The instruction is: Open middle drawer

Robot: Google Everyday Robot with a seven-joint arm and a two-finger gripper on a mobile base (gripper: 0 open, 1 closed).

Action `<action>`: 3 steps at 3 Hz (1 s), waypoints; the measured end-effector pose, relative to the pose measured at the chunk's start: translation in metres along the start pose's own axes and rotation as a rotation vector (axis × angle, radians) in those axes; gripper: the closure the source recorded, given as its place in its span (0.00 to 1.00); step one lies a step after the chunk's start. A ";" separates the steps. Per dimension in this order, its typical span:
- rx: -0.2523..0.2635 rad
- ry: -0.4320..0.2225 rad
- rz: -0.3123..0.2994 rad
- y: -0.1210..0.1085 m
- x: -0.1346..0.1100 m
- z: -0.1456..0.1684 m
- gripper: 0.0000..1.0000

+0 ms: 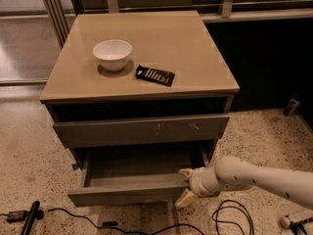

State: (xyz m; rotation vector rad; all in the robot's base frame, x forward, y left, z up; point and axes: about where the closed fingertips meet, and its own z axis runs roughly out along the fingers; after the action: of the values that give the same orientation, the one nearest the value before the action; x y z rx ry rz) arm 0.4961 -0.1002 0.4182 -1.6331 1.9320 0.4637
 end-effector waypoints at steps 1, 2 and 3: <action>0.000 0.000 0.000 0.000 0.000 0.000 1.00; 0.003 -0.001 -0.002 0.004 0.001 -0.003 1.00; 0.008 -0.004 -0.002 0.011 0.004 -0.005 1.00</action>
Offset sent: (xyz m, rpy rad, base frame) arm 0.0000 0.0000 0.0000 0.0000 0.0000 0.0000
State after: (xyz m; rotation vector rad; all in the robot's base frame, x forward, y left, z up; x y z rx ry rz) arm 0.4838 -0.1040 0.4190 -1.6278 1.9270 0.4571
